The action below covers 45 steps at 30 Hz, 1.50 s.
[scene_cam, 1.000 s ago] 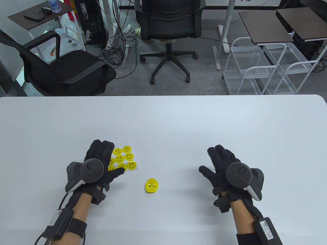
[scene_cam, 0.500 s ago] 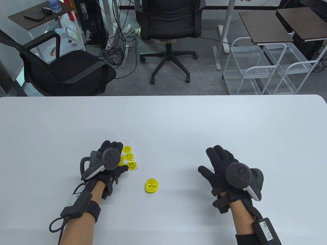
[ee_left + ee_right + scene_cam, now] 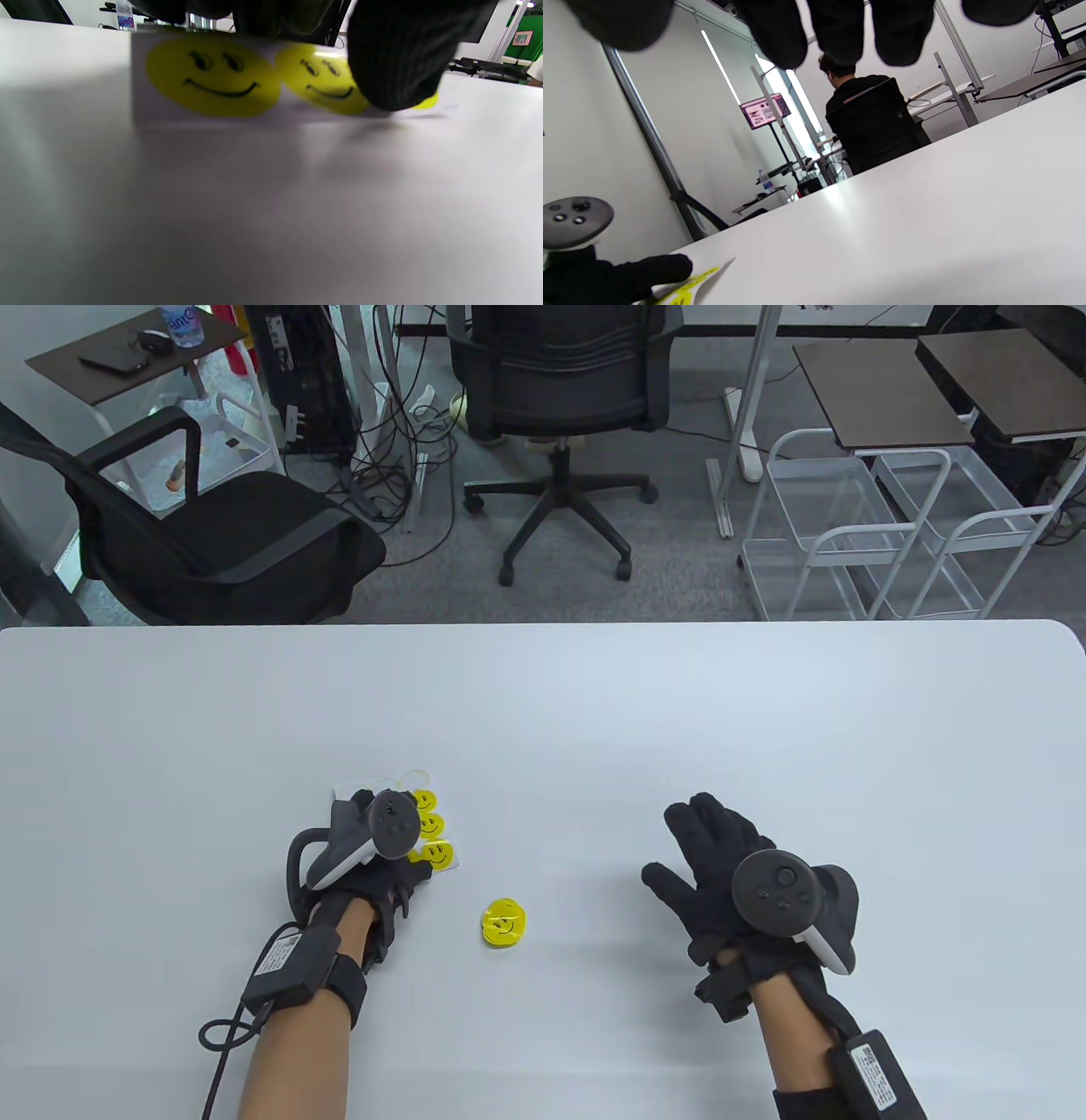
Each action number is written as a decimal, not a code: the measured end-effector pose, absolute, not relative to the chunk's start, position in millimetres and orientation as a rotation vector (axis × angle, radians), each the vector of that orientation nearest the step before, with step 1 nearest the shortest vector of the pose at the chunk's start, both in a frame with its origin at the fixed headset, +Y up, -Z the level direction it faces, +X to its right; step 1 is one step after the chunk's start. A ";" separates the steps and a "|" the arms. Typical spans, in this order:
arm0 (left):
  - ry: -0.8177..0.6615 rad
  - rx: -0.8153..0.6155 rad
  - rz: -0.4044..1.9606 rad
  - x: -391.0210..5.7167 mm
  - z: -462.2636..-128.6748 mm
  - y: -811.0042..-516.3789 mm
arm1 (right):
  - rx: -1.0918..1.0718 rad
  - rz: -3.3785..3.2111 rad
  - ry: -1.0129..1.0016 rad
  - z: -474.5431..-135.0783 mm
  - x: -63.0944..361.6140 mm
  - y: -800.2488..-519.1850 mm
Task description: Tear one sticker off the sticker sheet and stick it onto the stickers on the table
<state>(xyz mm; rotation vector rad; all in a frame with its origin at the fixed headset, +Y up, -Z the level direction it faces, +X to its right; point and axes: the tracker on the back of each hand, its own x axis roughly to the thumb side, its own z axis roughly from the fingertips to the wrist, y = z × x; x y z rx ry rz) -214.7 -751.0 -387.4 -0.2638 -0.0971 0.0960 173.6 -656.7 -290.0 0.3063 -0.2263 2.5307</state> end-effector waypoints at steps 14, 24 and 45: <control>-0.114 -0.220 0.039 -201.7 -382.5 -750.6 | 0.316 2.535 -0.196 -290.0 169.0 -659.0; -0.180 -0.041 -0.230 -195.4 -372.4 -737.3 | 0.327 2.531 -0.174 -290.7 162.7 -661.0; -0.244 0.624 0.167 -209.9 -294.5 -621.8 | 0.329 2.565 -0.204 -290.5 150.3 -662.8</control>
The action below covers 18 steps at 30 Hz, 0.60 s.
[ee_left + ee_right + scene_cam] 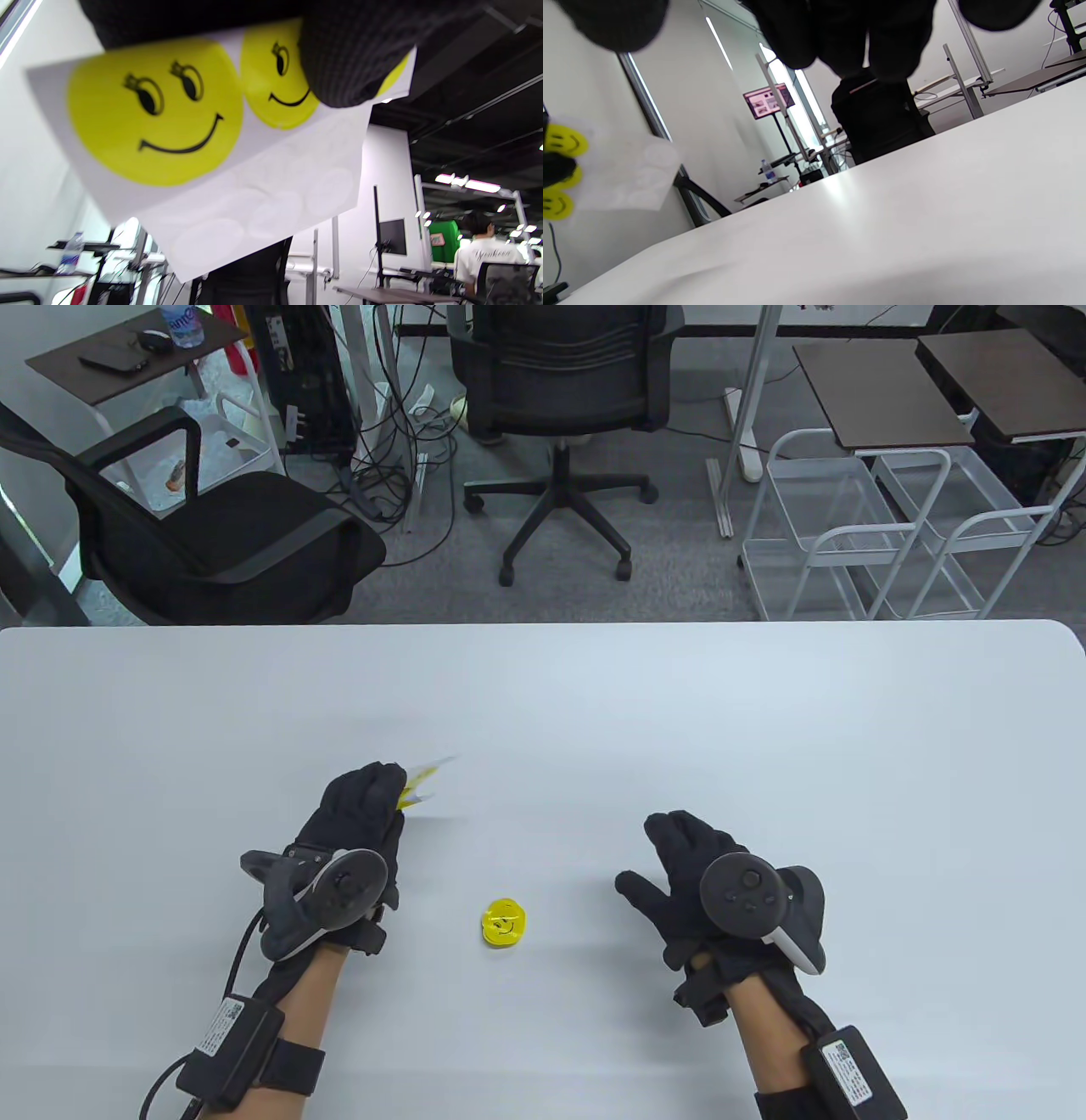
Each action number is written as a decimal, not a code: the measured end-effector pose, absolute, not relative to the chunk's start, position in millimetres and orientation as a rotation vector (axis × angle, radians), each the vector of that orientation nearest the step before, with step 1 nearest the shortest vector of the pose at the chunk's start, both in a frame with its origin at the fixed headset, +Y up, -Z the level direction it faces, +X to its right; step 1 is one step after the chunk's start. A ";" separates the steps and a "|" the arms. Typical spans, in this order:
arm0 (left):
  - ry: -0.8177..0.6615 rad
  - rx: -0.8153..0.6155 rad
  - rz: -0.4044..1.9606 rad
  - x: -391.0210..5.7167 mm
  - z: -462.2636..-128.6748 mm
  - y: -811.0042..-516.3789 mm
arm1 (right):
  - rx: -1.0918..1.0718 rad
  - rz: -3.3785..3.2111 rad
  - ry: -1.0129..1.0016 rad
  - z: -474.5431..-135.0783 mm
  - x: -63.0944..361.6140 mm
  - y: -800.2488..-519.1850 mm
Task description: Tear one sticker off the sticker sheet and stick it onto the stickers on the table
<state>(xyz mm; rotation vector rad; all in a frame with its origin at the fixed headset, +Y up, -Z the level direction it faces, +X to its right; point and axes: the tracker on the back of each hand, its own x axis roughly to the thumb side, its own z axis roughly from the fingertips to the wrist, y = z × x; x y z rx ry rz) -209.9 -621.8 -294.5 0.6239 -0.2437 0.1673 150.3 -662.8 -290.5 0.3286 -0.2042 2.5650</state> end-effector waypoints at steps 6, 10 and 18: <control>-0.309 0.706 0.179 -194.0 -269.5 -607.3 | 0.325 2.539 -0.215 -289.3 149.4 -661.5; -0.355 0.752 0.156 -181.9 -253.1 -609.8 | 0.336 2.486 -0.239 -286.8 147.5 -658.4; -0.451 0.708 0.116 -160.2 -244.9 -635.2 | 0.294 2.250 -0.151 -285.3 144.5 -664.2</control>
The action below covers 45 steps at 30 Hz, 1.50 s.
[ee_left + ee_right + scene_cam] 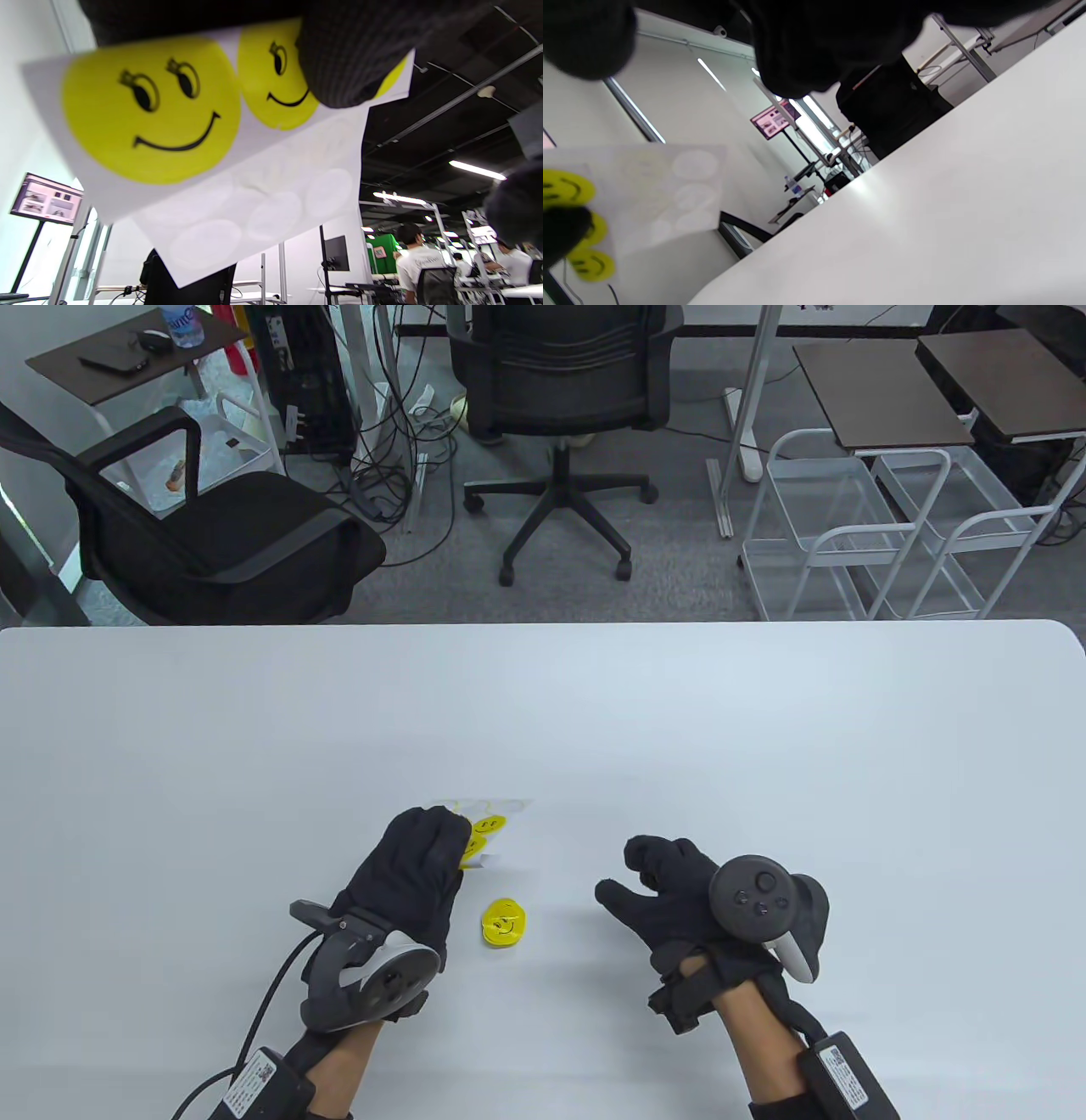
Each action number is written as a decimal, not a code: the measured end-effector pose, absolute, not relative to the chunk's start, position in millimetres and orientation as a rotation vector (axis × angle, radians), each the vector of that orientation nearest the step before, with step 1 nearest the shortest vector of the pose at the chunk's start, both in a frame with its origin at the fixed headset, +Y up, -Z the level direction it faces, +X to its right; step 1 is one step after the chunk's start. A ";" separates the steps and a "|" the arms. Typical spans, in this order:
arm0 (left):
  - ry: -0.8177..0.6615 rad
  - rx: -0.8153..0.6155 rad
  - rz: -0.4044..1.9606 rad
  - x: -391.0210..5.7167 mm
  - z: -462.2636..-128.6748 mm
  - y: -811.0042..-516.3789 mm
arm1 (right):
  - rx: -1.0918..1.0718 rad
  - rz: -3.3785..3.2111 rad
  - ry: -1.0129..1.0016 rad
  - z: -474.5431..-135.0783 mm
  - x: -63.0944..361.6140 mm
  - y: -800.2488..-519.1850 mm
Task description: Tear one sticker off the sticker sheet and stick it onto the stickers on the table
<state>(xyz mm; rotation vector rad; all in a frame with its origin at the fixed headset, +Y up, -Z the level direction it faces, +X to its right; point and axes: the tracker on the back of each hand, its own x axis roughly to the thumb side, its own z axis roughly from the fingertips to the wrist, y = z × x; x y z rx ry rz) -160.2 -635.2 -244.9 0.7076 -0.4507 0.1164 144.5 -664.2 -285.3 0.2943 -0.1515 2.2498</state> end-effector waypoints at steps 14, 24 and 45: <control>-0.617 0.709 0.025 -123.1 -230.1 -649.1 | 0.236 1.854 0.092 -284.1 115.5 -680.7; -0.729 0.744 -0.085 -100.8 -215.5 -652.9 | 0.179 1.832 0.047 -283.5 113.6 -681.8; -0.281 -0.087 1.350 -177.7 -284.2 -705.6 | 0.334 1.805 -0.127 -280.6 123.6 -670.0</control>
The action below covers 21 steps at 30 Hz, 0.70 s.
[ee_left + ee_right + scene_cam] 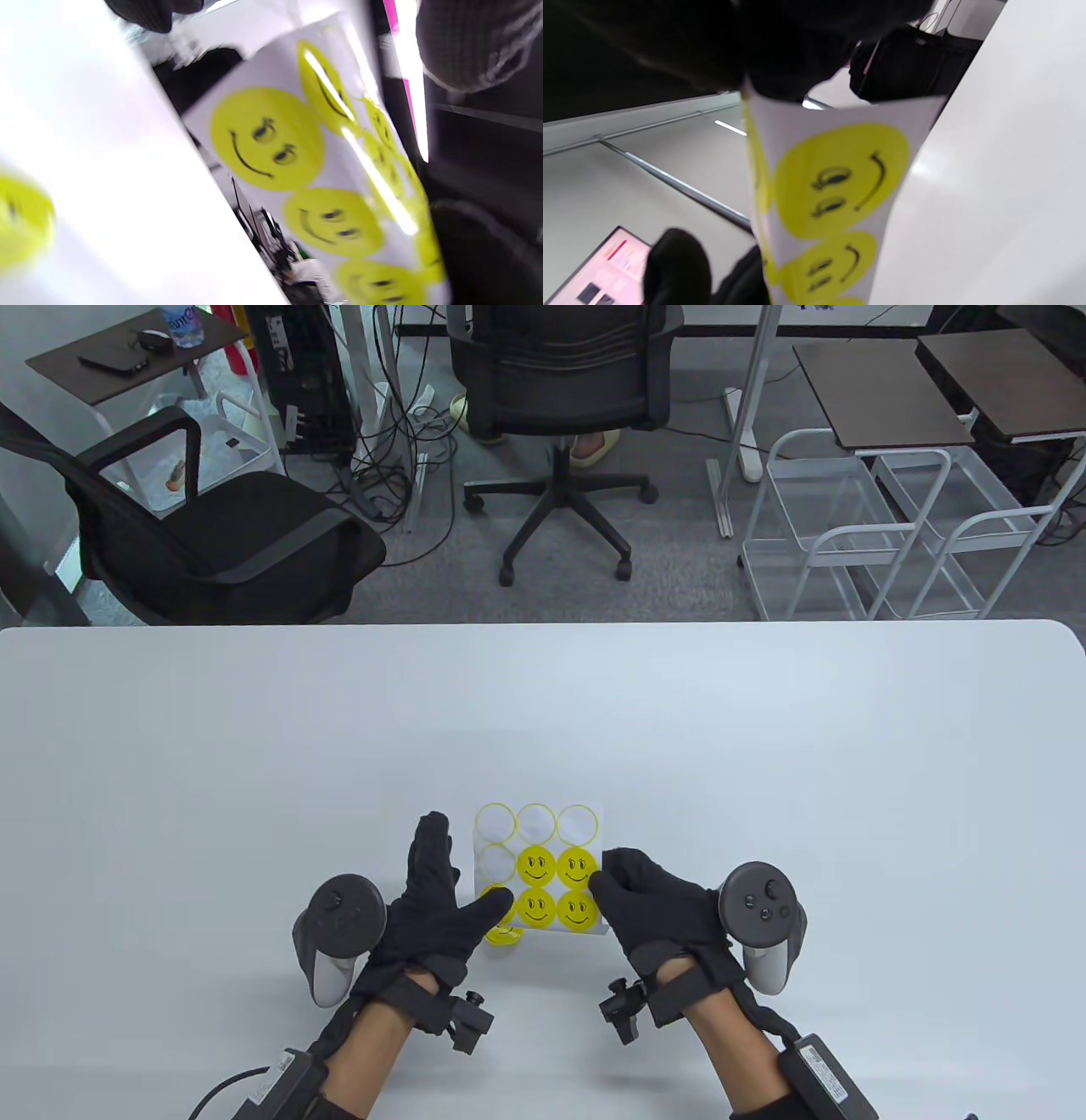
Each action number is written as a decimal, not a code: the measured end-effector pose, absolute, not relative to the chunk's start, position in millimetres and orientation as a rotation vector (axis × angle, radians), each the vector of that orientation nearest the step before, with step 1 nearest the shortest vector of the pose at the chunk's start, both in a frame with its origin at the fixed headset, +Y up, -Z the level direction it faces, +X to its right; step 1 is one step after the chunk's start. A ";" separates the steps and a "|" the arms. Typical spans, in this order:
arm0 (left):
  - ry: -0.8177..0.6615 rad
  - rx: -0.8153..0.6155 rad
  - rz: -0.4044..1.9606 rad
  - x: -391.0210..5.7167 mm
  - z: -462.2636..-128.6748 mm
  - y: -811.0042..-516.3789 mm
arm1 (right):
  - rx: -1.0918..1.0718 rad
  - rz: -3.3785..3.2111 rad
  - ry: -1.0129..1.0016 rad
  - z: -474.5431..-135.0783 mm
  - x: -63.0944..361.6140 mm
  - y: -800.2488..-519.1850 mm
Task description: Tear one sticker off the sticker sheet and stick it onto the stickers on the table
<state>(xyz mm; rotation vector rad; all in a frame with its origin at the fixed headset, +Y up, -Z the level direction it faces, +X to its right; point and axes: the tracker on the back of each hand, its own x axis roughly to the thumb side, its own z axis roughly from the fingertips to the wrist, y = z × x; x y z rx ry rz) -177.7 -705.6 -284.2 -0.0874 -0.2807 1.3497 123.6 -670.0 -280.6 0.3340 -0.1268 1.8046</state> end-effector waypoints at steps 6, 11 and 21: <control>-0.420 -0.452 1.645 -172.6 -293.4 -726.6 | 0.427 1.794 -0.123 -278.8 118.5 -666.4; -0.440 -0.467 1.646 -167.6 -291.4 -725.3 | 0.420 1.809 -0.111 -279.4 120.6 -668.9; -0.453 -0.385 1.539 -166.2 -289.1 -717.1 | 0.336 1.898 -0.167 -280.2 129.4 -669.1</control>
